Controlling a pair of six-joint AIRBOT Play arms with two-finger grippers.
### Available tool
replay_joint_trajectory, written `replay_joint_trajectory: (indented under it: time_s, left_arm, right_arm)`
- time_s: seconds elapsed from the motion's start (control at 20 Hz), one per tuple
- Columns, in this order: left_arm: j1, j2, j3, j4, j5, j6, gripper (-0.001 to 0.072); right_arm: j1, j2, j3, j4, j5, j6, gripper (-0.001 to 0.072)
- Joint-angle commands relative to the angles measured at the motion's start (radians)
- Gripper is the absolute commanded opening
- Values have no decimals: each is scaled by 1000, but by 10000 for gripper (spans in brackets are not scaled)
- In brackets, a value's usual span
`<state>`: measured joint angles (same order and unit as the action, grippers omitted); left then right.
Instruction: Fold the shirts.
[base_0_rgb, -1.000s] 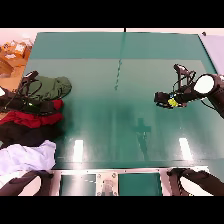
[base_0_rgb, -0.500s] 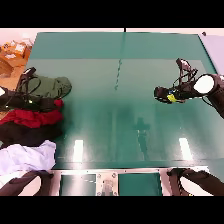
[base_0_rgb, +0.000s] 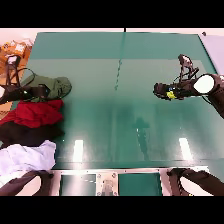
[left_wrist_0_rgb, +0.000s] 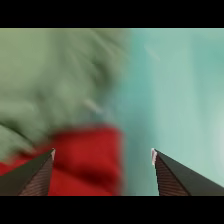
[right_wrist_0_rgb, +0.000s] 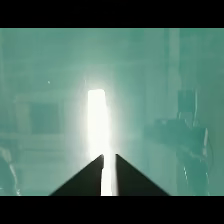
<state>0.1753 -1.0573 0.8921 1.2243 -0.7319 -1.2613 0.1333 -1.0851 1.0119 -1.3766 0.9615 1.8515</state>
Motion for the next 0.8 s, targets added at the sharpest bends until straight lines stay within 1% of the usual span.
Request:
replay_joint_trajectory:
  time_s: [0.0,0.15,0.25,0.35,0.45,0.5,0.55,0.6,0.65,0.75]
  left_arm:
    - [72,-117,6,59,227,-5,720]
    - [134,-303,52,59,272,-5,720]
    - [140,-419,117,60,266,0,720]
    - [137,-503,167,55,224,6,720]
    - [138,-558,201,55,142,6,720]
    - [138,-565,202,56,108,6,601]
    - [138,-566,206,59,72,16,343]
    - [138,-567,215,59,47,27,105]
    - [138,-567,235,57,13,38,23]
    - [137,-565,325,34,-72,34,22]
  right_arm:
    - [0,-1,0,0,-41,0,234]
    - [0,-1,0,0,-91,0,245]
    - [0,-1,0,0,-101,0,292]
    - [0,-1,0,0,-101,0,293]
    - [0,-1,0,0,-101,0,293]
    - [0,-1,0,1,-101,0,293]
    - [0,-1,0,0,-101,0,292]
    - [0,-1,0,0,-102,0,292]
    - [0,-1,0,1,-101,0,283]
    - [-6,-1,2,1,-100,0,208]
